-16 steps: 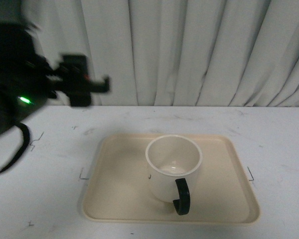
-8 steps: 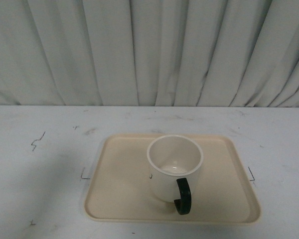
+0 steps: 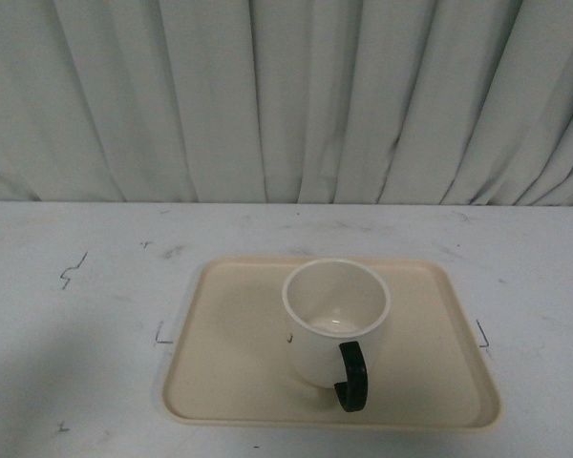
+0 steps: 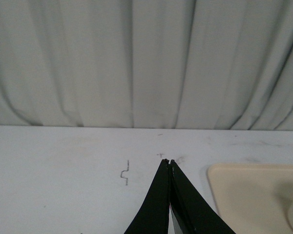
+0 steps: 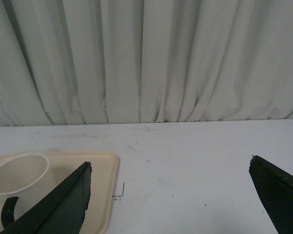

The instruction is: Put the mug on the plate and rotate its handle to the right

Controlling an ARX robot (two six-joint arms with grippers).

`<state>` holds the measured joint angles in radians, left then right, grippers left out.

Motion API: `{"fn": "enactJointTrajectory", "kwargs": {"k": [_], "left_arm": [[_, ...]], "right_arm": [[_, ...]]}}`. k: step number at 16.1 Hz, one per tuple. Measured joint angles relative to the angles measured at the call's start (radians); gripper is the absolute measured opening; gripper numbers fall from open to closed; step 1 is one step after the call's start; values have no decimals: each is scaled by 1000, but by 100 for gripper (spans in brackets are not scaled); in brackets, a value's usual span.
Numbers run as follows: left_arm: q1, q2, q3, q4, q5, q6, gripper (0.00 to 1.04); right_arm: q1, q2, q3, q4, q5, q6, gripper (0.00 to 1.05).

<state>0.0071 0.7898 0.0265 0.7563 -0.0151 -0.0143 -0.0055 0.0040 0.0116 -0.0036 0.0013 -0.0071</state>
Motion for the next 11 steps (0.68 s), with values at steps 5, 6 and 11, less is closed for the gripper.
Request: {"fn": "enactJointTrajectory", "kwargs": {"k": [5,6,11], "left_arm": [[-9,-243,-18,-220,14,0,2],[-9,-291,-18,-265,14,0,2],[-9,-476,-18,-443,15,0,2]], "right_arm": [[0,0,0,0,-1,0,98],[0,0,0,0,0,0,98],[0,0,0,0,0,0,98]]}}
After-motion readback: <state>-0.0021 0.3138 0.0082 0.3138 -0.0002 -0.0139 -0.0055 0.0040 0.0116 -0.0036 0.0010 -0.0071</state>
